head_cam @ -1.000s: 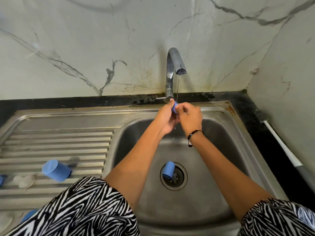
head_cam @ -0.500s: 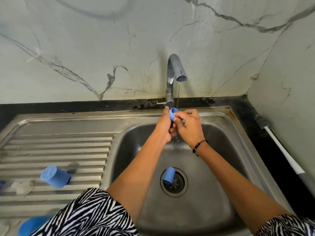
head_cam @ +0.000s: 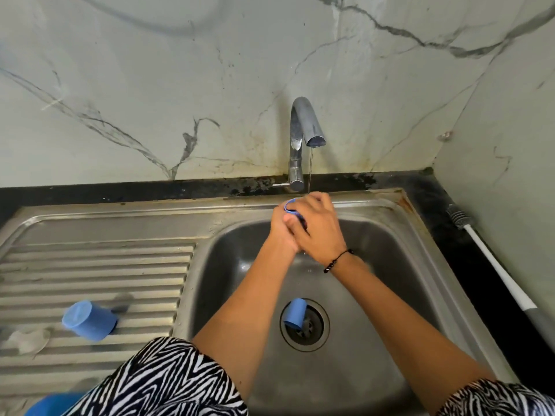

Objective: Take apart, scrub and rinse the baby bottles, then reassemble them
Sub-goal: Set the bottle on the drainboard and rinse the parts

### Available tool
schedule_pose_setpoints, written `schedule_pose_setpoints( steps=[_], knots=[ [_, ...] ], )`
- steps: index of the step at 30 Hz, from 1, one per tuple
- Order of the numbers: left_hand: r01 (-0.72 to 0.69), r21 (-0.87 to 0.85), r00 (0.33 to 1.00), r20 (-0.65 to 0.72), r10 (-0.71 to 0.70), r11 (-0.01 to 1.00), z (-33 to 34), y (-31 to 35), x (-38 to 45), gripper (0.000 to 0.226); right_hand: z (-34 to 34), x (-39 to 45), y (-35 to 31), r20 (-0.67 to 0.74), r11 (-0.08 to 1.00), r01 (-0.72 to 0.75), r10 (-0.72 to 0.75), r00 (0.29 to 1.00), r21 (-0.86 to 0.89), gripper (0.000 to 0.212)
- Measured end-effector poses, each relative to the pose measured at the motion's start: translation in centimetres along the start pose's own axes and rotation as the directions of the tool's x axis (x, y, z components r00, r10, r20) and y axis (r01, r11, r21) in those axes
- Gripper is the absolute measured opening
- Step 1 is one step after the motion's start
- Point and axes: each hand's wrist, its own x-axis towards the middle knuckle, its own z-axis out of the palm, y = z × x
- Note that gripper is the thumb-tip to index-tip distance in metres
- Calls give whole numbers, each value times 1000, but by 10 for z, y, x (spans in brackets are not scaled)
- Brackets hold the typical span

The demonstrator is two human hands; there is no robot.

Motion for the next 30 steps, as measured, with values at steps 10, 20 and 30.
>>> schedule_pose_setpoints(
  steps=[10, 20, 30],
  knots=[
    [-238, 76, 971, 8, 238, 968, -4, -18, -2, 20, -4, -9, 28, -10, 978, -151, 154, 988, 142, 18],
    [-410, 532, 871, -13, 492, 741, -34, -17, -13, 33, -12, -3, 19, 677, -434, -521, 496, 543, 735, 18],
    [-254, 631, 928, -55, 368, 733, -33, -22, -38, 29, -26, -11, 8, 542, 378, -735, 503, 674, 563, 37]
  ],
)
